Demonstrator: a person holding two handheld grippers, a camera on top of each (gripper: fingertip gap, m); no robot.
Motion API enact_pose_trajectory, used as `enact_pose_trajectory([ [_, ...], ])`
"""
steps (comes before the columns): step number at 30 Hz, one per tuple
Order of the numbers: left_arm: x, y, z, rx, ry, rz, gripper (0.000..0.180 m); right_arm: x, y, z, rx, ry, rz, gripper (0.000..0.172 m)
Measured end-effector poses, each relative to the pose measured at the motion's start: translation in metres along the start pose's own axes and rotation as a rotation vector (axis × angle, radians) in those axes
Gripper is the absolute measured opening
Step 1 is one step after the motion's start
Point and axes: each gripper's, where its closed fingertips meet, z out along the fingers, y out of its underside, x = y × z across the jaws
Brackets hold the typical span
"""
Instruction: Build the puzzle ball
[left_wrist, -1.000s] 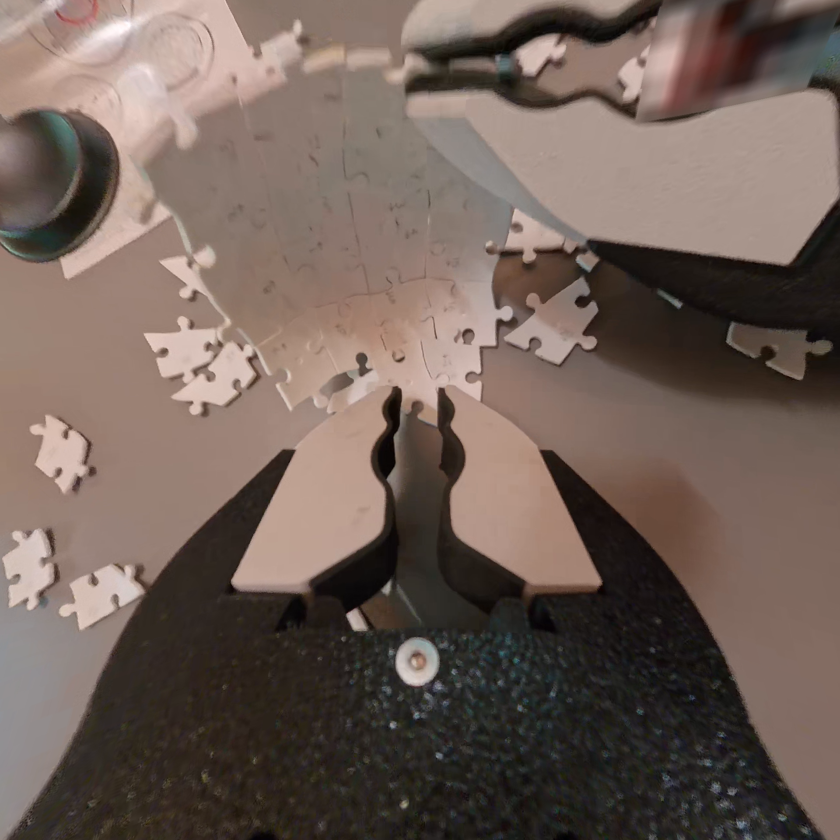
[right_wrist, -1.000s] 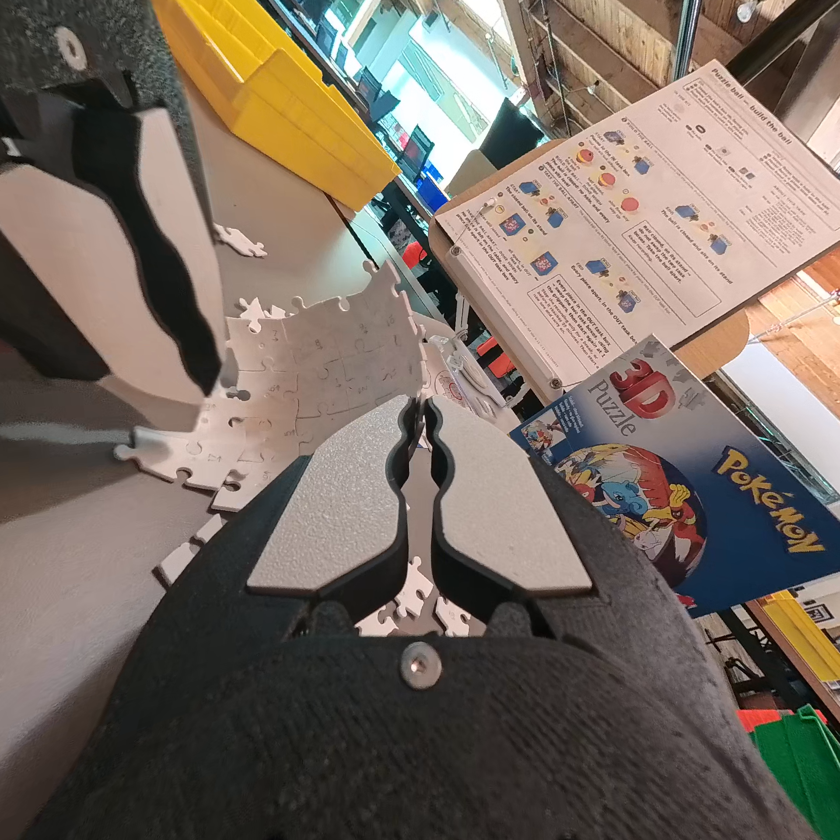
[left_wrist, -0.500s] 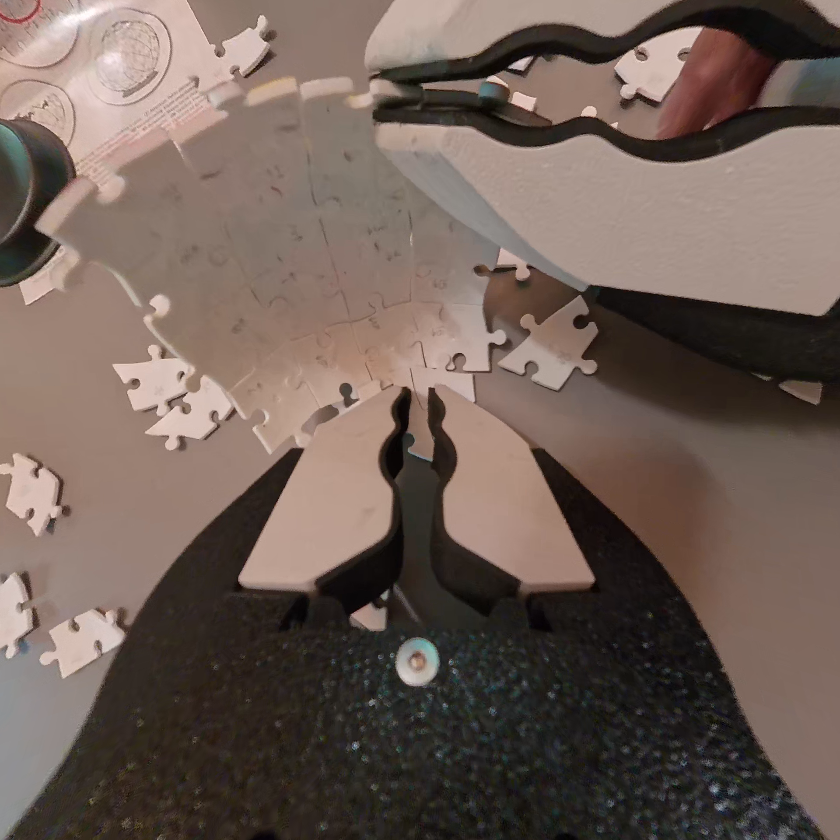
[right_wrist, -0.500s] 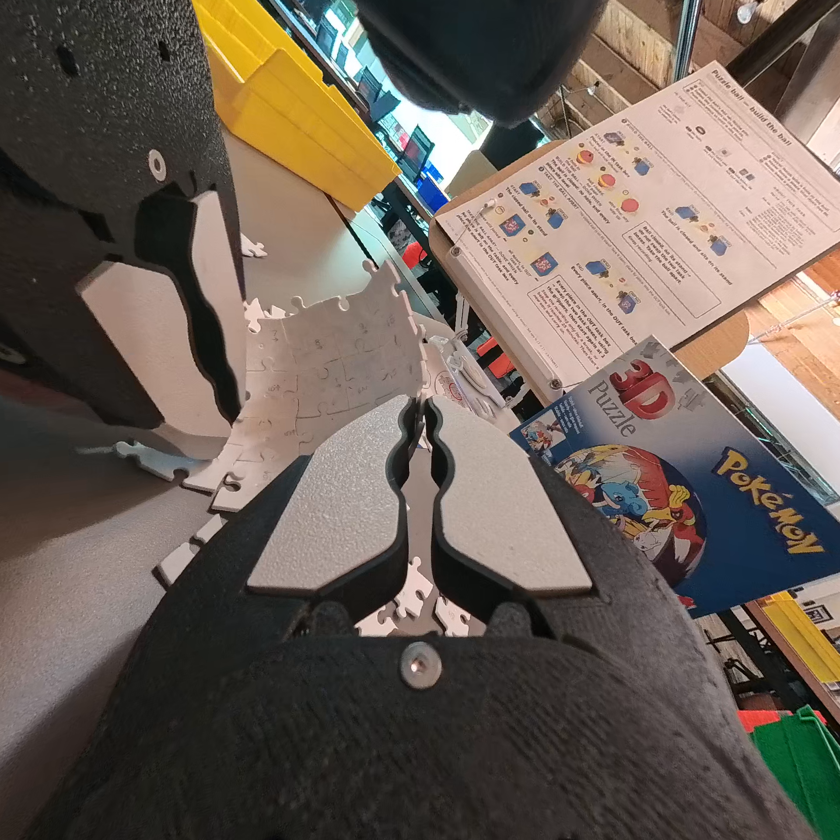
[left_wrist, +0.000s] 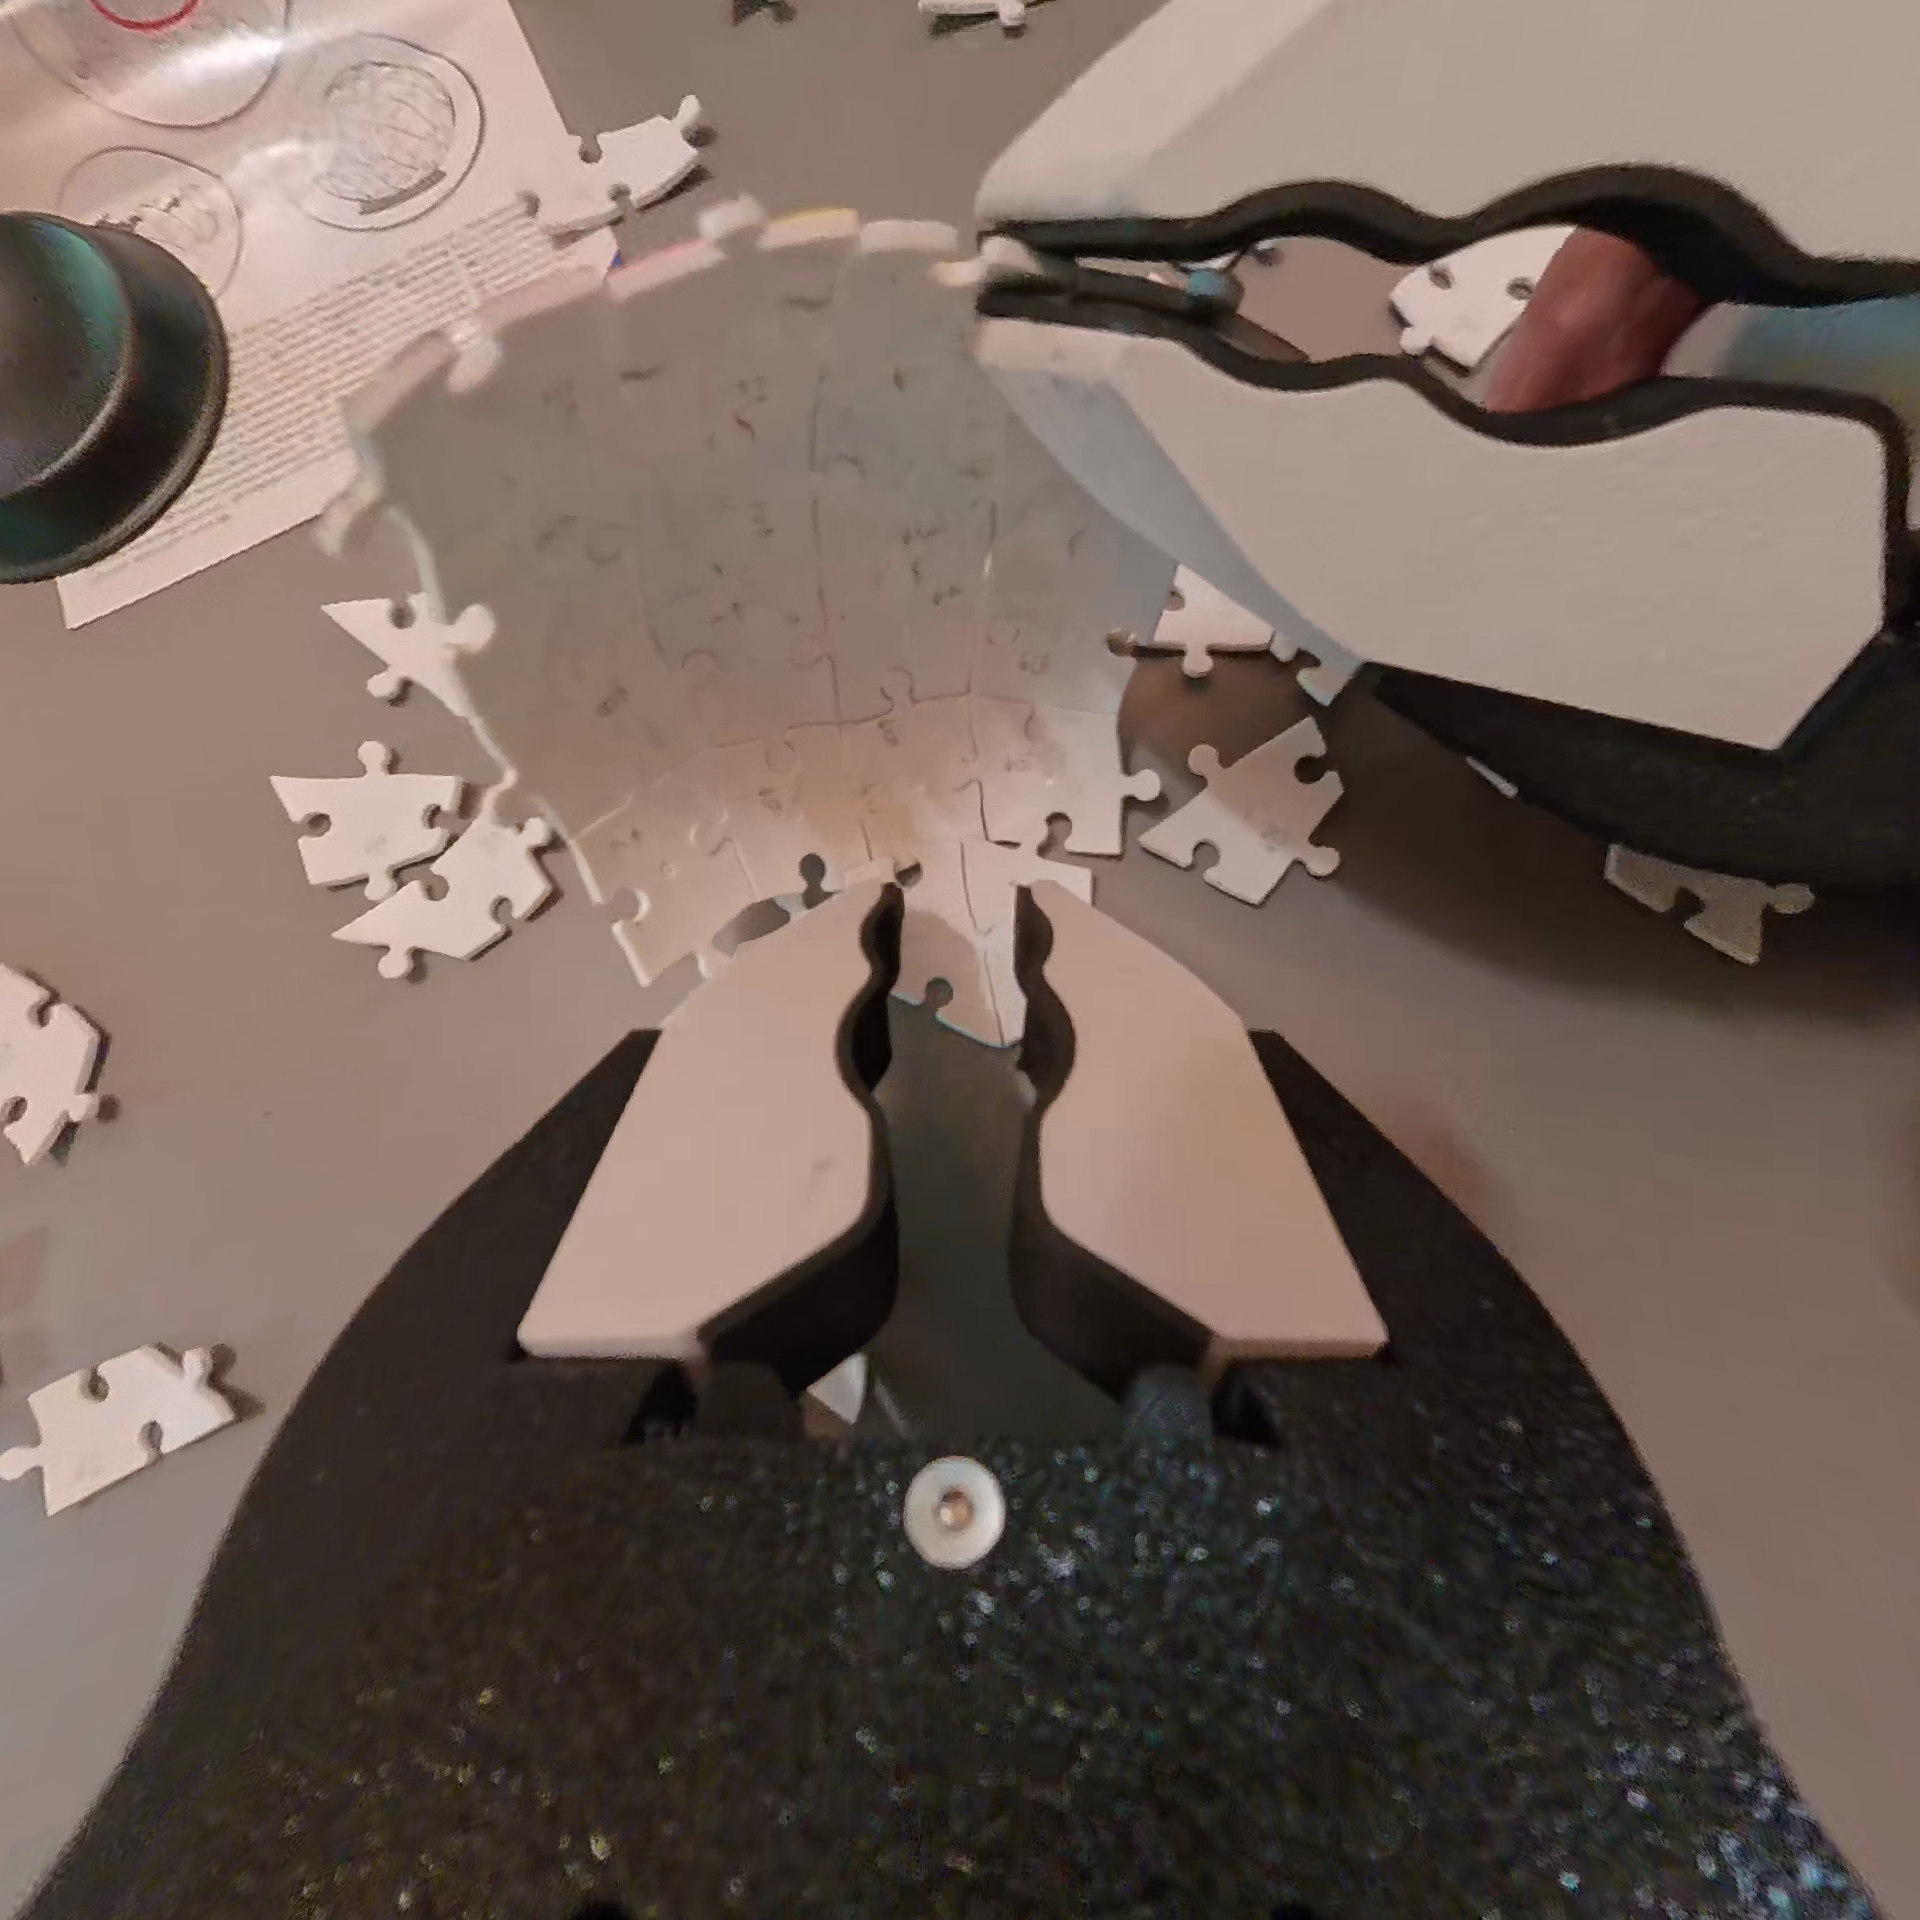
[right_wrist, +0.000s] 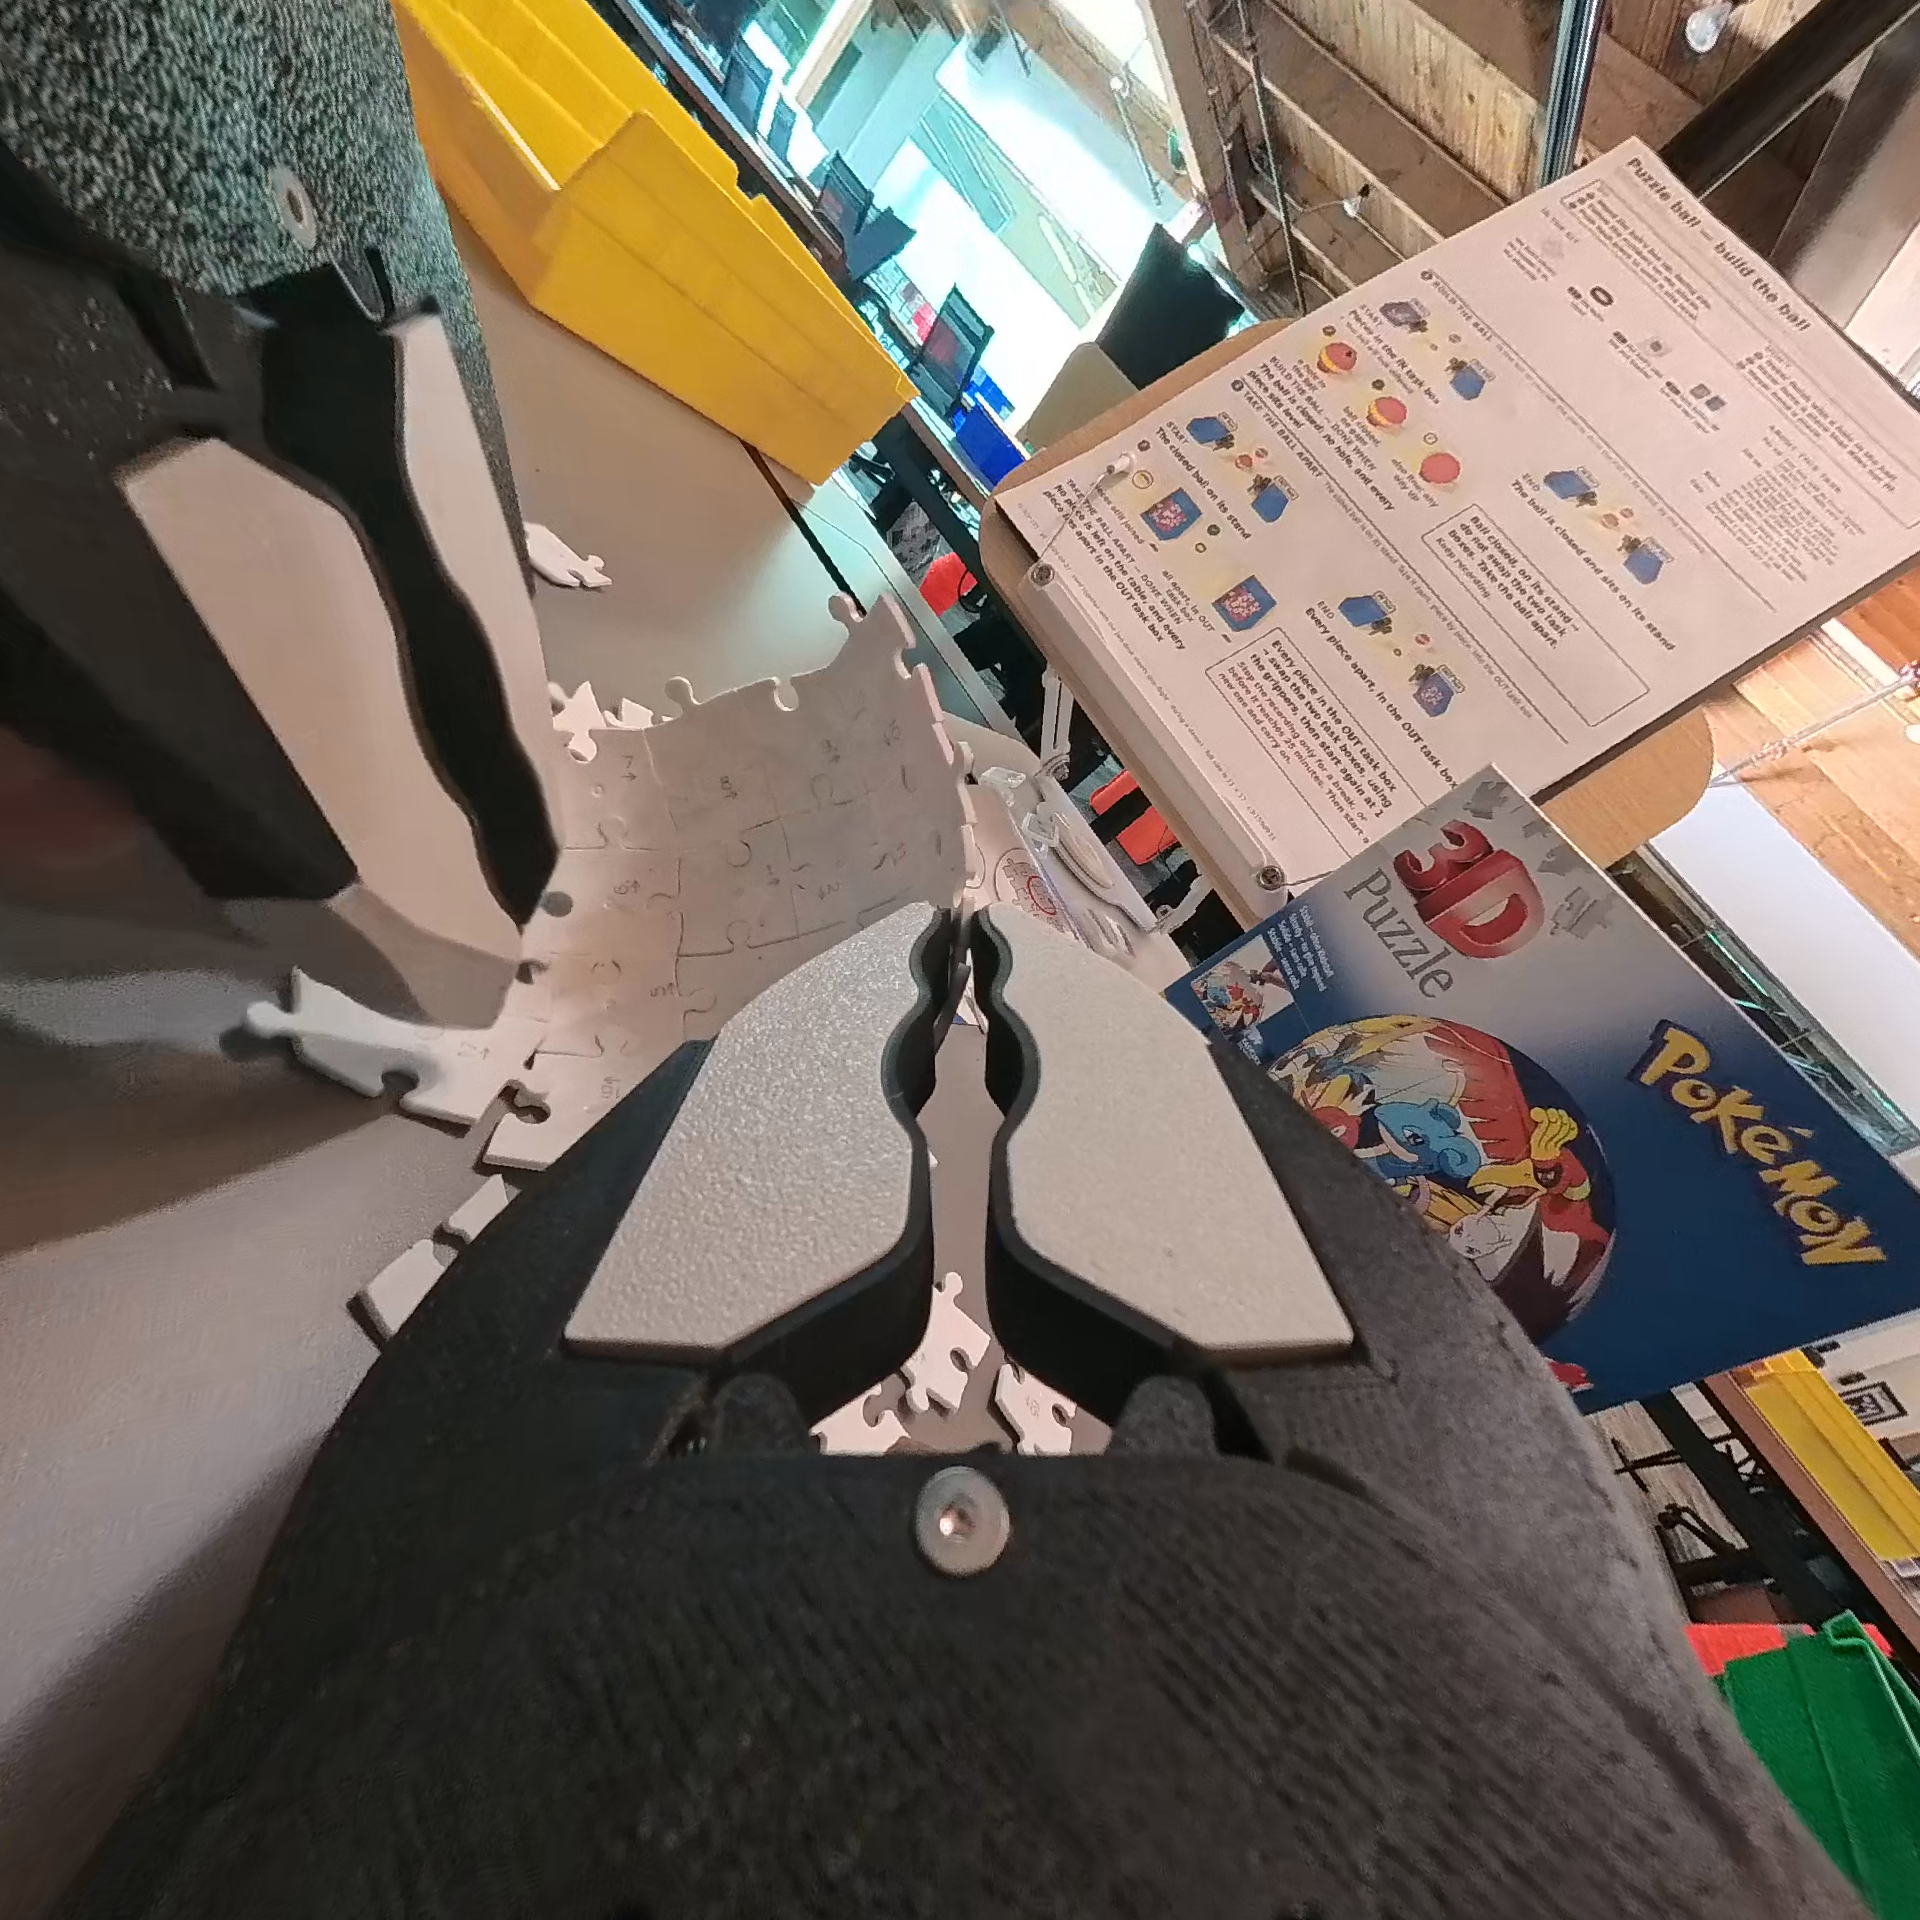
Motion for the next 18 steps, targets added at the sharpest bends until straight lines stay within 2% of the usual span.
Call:
enact_pose_trajectory([
  [5, -0.0025, 0.0095, 0.0025, -0.051, 0.014, 0.001, 0.032, -0.0001, 0.0, 0.0001, 0.0, -0.001, 0.001, 0.004],
  [18, 0.0053, 0.0101, 0.0045, -0.079, -0.062, -0.004, 0.031, 0.0003, 0.0004, 0.0001, -0.006, 0.004, -0.003, 0.004],
])
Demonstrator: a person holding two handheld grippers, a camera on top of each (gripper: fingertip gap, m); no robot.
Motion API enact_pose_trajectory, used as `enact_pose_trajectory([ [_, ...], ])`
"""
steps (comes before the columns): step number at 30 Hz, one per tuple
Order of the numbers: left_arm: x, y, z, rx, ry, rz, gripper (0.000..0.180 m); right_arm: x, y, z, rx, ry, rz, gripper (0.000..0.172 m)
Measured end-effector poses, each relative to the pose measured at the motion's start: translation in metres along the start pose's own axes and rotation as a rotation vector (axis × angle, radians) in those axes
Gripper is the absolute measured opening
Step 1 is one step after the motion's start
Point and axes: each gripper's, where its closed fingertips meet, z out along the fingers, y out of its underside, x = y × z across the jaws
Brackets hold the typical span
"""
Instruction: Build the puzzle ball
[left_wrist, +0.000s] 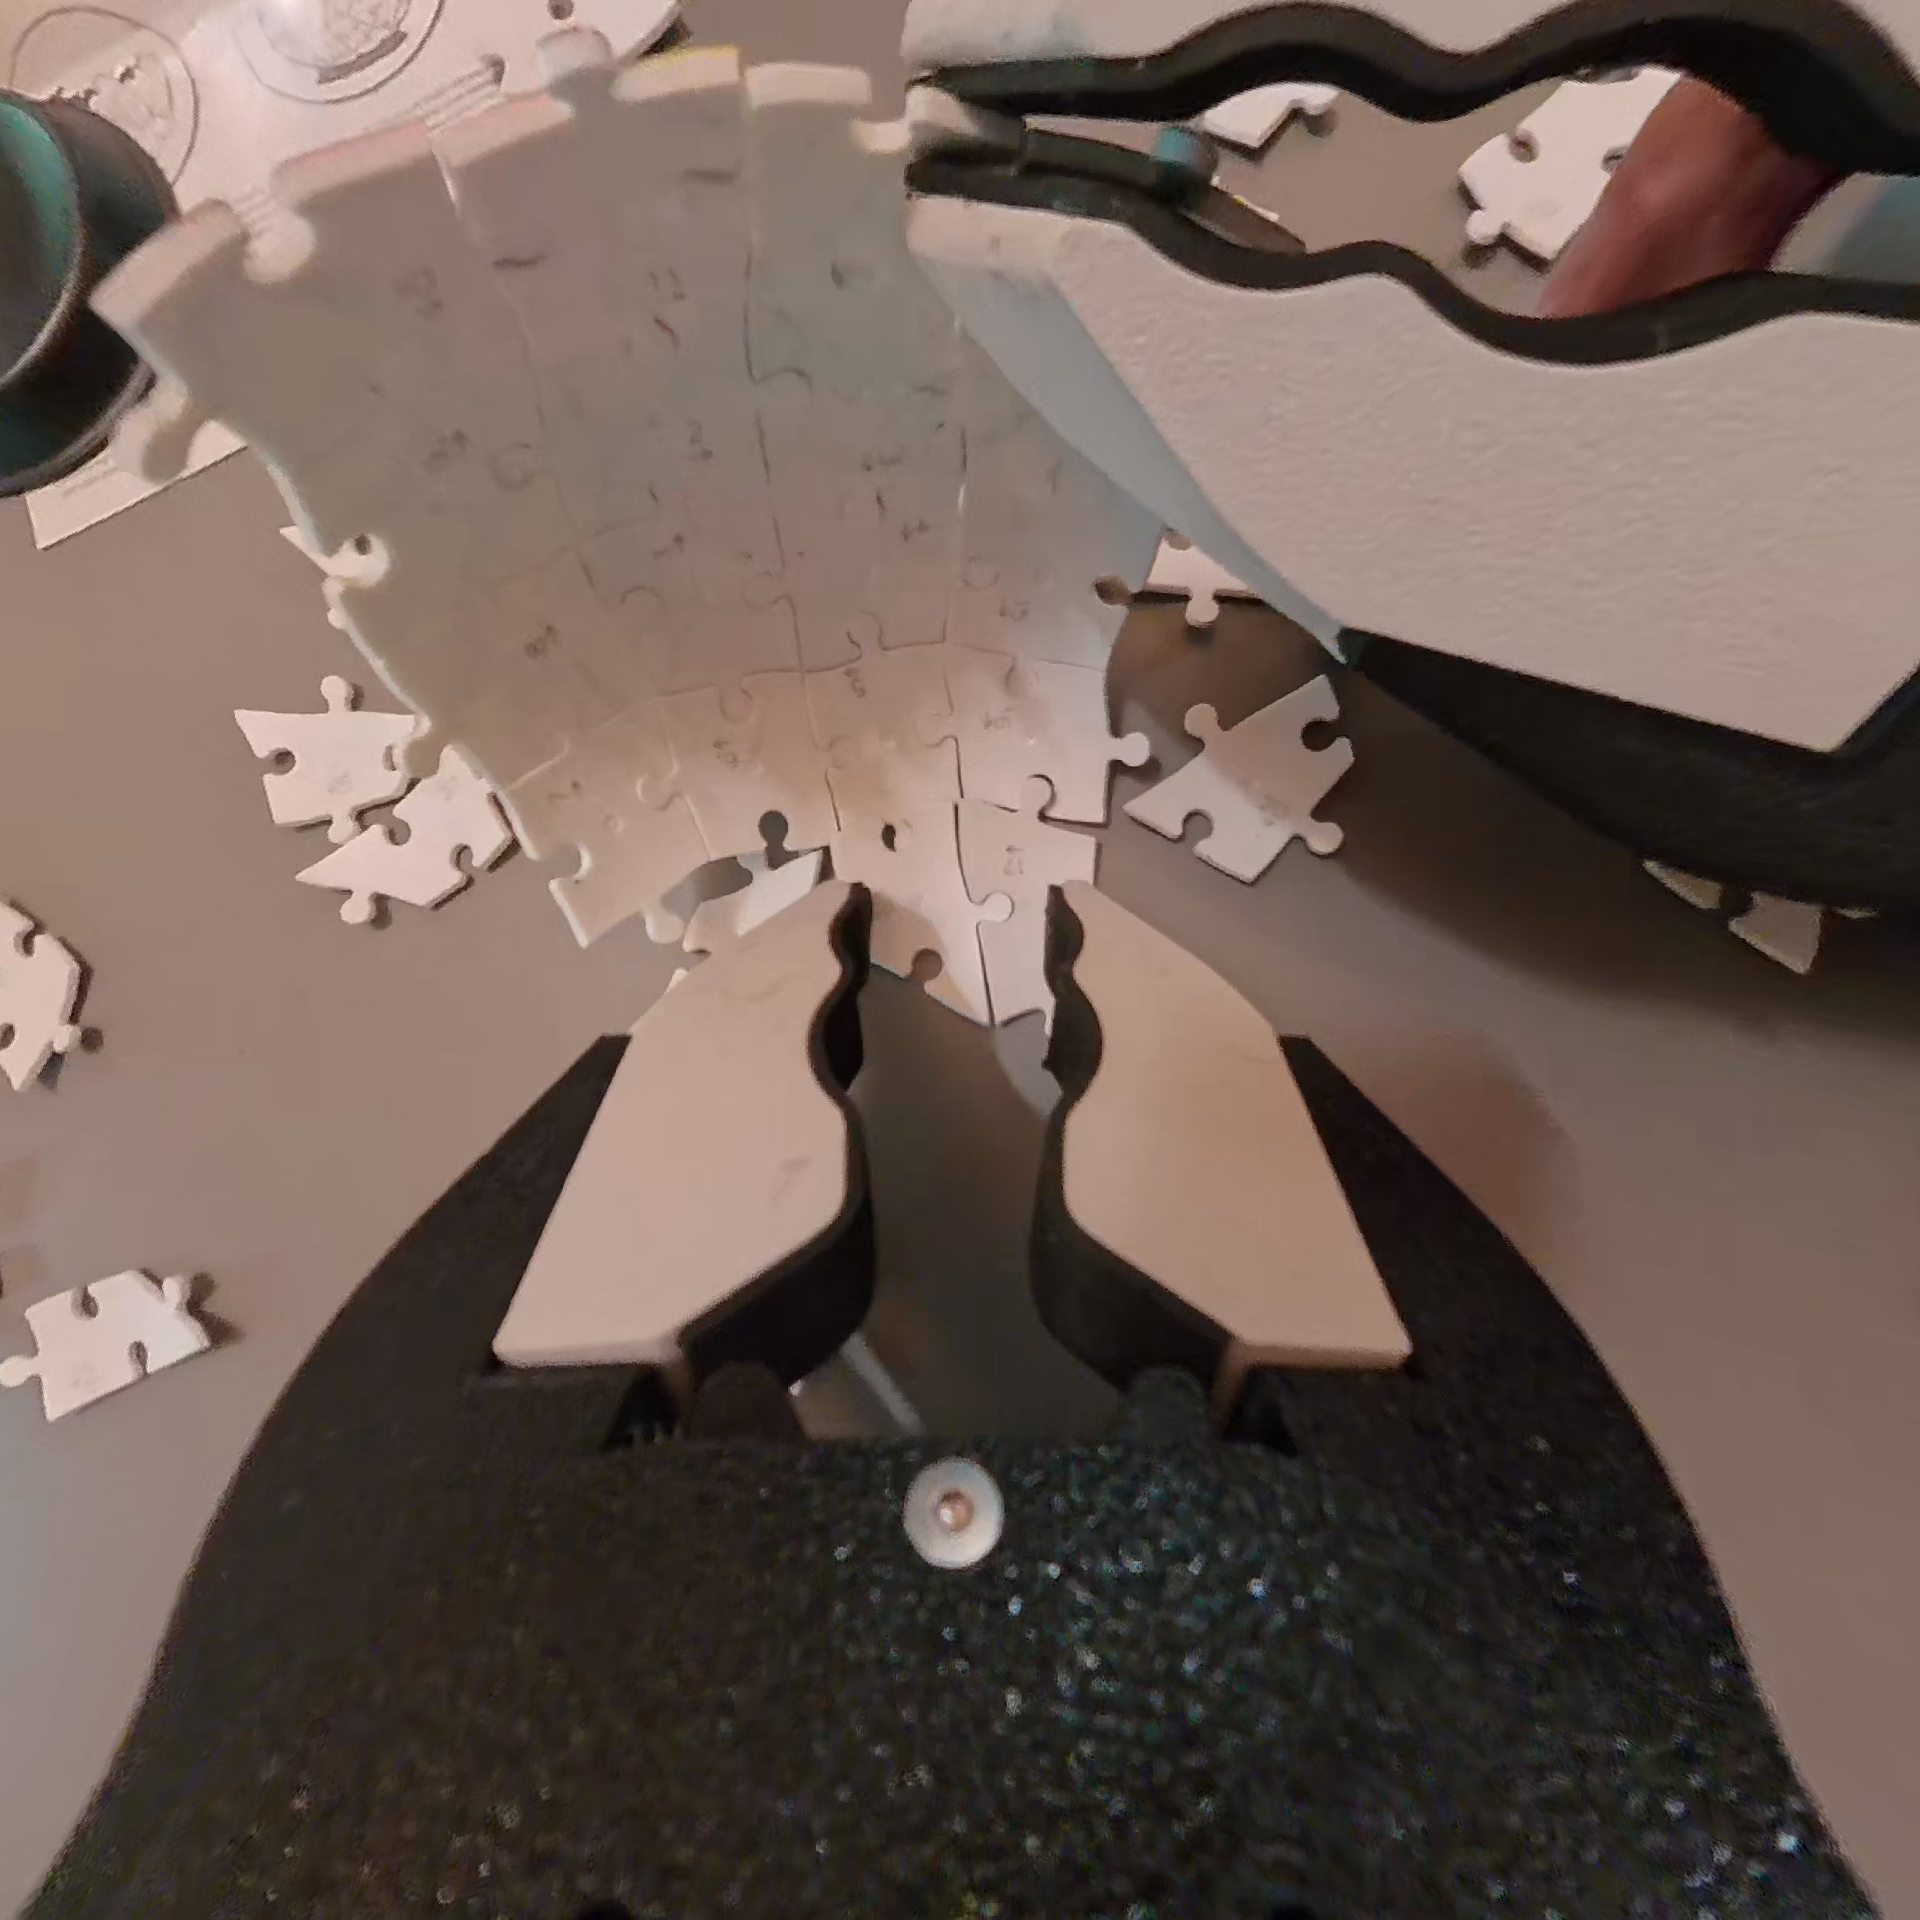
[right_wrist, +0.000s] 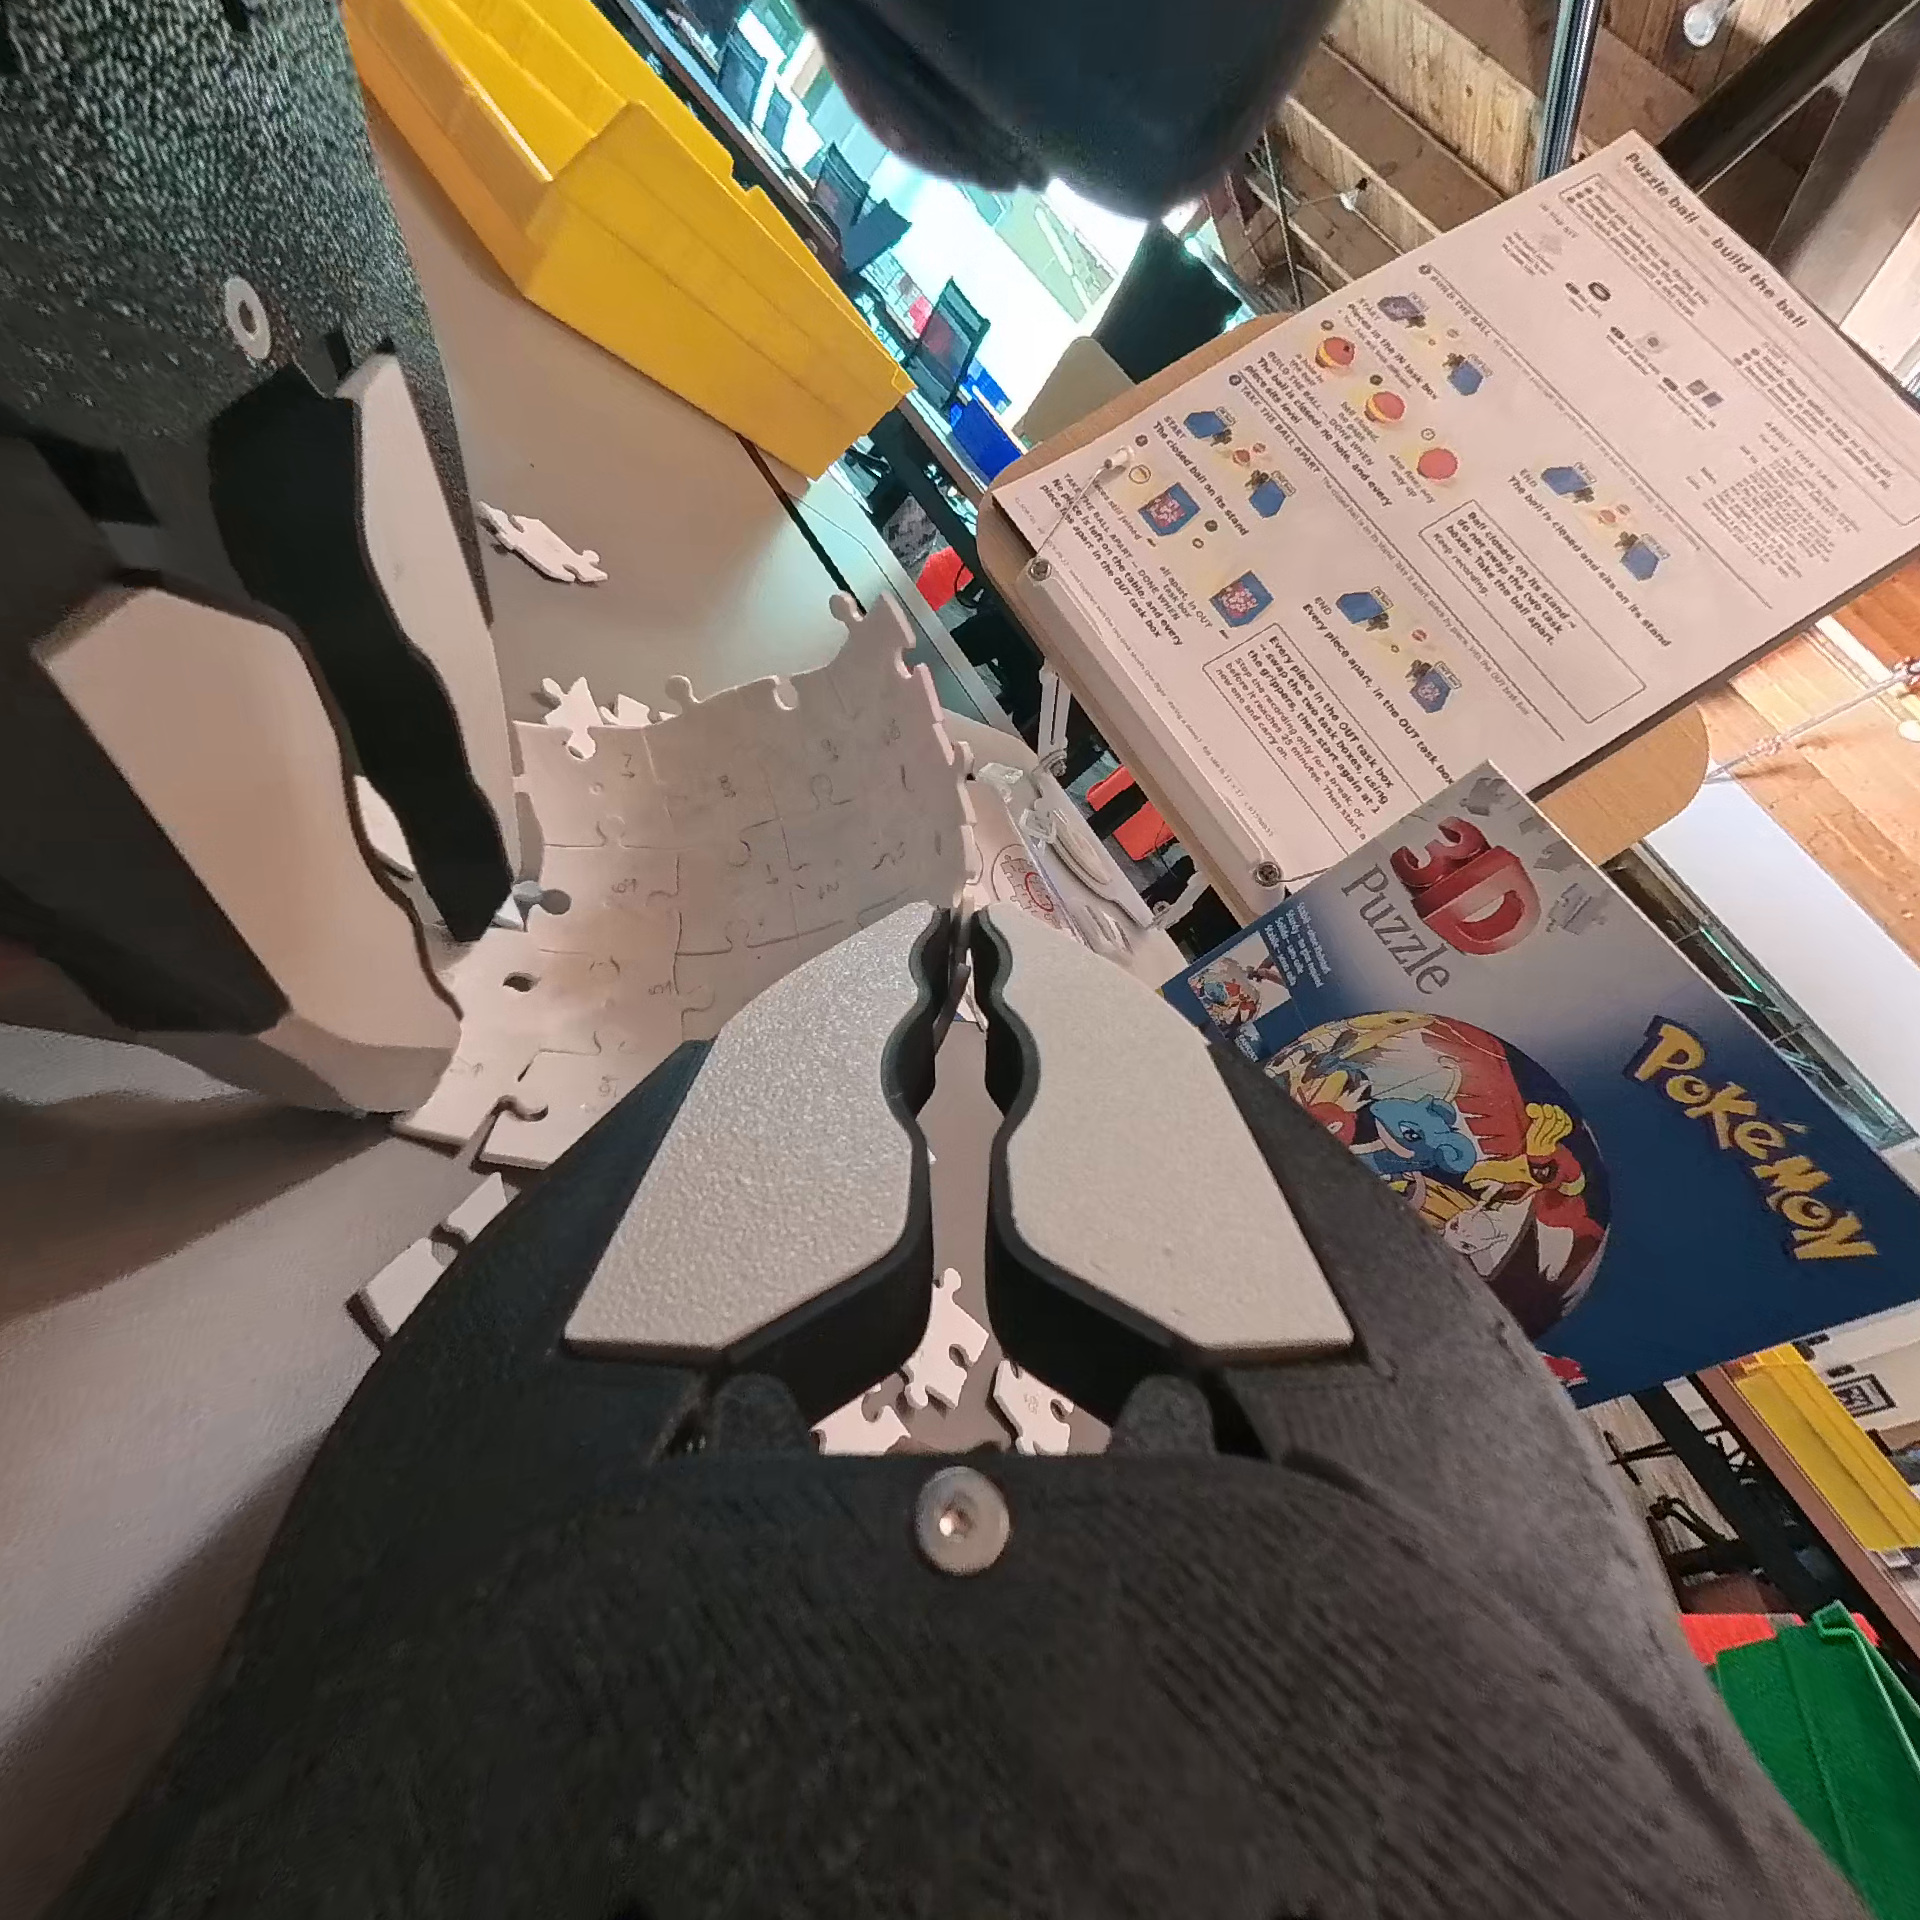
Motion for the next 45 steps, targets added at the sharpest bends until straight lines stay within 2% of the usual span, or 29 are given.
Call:
enact_pose_trajectory([
  [10, 0.003, 0.001, 0.0, -0.038, -0.04, -0.06, 0.027, 0.0, -0.001, -0.001, -0.007, 0.01, -0.012, 0.004],
  [15, -0.001, -0.006, -0.002, 0.002, -0.044, -0.068, 0.02, 0.0, 0.0, -0.001, -0.012, 0.013, -0.009, 0.004],
  [22, 0.002, -0.007, 0.002, 0.004, -0.019, -0.01, 0.02, -0.002, -0.002, 0.0, -0.004, 0.006, -0.013, 0.004],
  [27, -0.001, -0.009, 0.003, 0.018, -0.032, 0.021, 0.0, -0.002, -0.002, 0.0, -0.005, 0.006, -0.014, 0.004],
  [38, 0.002, -0.007, 0.006, 0.01, -0.012, 0.04, 0.0, -0.002, -0.002, 0.0, -0.005, 0.005, -0.01, 0.004],
  [45, 0.001, -0.008, 0.007, 0.017, -0.082, 0.092, 0.0, -0.002, -0.002, 0.0, -0.004, 0.005, -0.009, 0.004],
])
